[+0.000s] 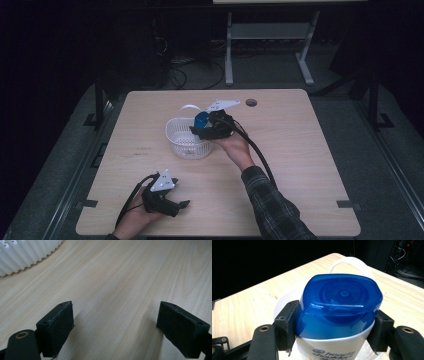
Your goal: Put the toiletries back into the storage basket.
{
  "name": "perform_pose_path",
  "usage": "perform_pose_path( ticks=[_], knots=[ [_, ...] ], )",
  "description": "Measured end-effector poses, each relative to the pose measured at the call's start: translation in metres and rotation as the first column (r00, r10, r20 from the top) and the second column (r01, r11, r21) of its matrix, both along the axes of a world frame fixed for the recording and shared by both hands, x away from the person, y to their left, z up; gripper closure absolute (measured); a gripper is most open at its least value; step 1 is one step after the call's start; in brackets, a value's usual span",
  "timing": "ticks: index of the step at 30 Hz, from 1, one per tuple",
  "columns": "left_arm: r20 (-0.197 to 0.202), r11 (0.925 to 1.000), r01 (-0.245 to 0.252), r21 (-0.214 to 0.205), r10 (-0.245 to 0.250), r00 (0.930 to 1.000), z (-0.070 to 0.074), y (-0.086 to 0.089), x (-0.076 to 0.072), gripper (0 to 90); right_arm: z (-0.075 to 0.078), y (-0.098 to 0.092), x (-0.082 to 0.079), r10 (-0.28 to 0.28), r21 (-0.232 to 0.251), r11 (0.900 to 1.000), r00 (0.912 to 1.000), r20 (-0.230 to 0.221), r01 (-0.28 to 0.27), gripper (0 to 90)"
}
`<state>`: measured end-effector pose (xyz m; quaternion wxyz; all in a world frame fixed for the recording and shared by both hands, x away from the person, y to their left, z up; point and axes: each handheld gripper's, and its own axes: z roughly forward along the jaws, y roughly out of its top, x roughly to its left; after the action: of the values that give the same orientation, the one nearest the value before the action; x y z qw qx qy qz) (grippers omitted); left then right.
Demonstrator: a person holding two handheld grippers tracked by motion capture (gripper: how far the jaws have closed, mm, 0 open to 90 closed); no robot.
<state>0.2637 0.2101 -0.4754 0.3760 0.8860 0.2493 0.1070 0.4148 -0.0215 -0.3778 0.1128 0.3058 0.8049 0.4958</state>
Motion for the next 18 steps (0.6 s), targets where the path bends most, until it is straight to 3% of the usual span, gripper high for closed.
perform_pose_path(
  ticks=[16,17,18],
  knots=[
    [0.001,1.0000,0.000,0.000,0.000,1.0000,0.0000,0.0000,0.0000,12.9,-0.0059,0.0020,-0.0018,-0.005,-0.032,0.9995,1.0000,-0.004,0.005,34.1],
    [0.000,1.0000,0.000,0.000,0.000,1.0000,0.0000,0.0000,0.0000,12.9,-0.0058,0.0019,-0.0014,0.003,-0.012,0.9999,0.9998,-0.020,-0.003,27.2],
    [0.000,1.0000,0.000,0.000,0.000,1.0000,0.0000,0.0000,0.0000,12.8,-0.0058,0.0019,-0.0014,0.003,-0.012,0.9999,0.9998,-0.020,-0.003,27.2]
  ],
)
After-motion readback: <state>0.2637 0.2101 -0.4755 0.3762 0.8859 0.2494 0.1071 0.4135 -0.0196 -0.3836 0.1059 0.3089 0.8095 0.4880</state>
